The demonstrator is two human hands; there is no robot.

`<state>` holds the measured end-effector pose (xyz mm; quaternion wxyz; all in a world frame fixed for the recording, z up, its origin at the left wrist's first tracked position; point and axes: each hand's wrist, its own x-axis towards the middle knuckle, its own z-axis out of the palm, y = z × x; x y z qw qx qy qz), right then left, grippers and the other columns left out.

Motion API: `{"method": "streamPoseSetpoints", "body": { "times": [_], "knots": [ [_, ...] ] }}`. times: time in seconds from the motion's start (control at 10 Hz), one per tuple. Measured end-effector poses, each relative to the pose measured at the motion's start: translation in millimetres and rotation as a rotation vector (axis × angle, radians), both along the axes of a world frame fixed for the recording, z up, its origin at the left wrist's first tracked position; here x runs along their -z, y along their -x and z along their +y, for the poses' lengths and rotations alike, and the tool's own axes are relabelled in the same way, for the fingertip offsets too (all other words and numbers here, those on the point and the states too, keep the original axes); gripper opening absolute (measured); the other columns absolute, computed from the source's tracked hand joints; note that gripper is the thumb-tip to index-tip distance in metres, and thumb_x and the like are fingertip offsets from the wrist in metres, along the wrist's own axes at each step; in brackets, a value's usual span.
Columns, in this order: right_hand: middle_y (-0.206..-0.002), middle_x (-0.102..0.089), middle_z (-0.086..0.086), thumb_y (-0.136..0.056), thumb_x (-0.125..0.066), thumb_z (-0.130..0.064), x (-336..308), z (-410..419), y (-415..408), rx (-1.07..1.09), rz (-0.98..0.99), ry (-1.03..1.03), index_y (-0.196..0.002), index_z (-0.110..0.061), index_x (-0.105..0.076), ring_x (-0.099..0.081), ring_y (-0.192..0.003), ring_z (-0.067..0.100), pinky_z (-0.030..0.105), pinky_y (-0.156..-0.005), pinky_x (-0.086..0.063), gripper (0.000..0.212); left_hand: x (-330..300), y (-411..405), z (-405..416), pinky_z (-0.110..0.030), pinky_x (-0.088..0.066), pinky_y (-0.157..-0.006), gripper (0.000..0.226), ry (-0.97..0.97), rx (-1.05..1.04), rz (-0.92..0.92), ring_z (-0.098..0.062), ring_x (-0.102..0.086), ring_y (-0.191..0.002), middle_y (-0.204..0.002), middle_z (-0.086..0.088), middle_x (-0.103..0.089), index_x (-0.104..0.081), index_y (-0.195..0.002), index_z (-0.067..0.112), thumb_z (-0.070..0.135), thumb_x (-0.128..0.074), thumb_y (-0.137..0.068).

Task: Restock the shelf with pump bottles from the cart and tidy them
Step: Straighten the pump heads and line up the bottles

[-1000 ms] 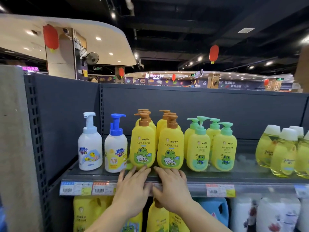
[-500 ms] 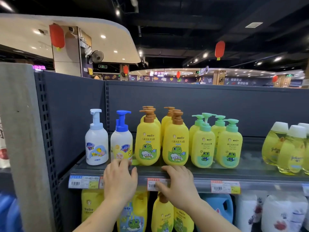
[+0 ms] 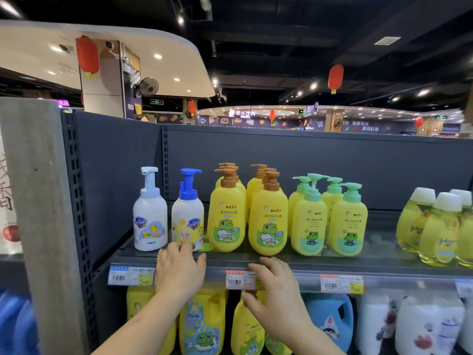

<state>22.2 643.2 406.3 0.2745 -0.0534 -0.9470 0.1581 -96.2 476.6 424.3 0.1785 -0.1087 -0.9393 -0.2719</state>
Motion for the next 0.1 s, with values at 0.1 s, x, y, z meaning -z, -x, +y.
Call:
{"method": "streamPoseSetpoints", "body": {
  "times": [0.1],
  "knots": [
    [-0.124,-0.057,-0.012,-0.067,-0.06,-0.057,13.8,-4.1,-27.7,-0.036,0.168,0.02,-0.117,-0.039,-0.058,-0.047,-0.124,0.014,0.031,-0.104,-0.037,0.053,0.4,-13.6,-2.5,-0.041,-0.031,-0.11,0.049,-0.004,0.015,0.046,-0.025,-0.041,-0.123,-0.131,-0.004,-0.05,-0.051,-0.131,0.022,0.048,-0.046,-0.09]
  ]
}}
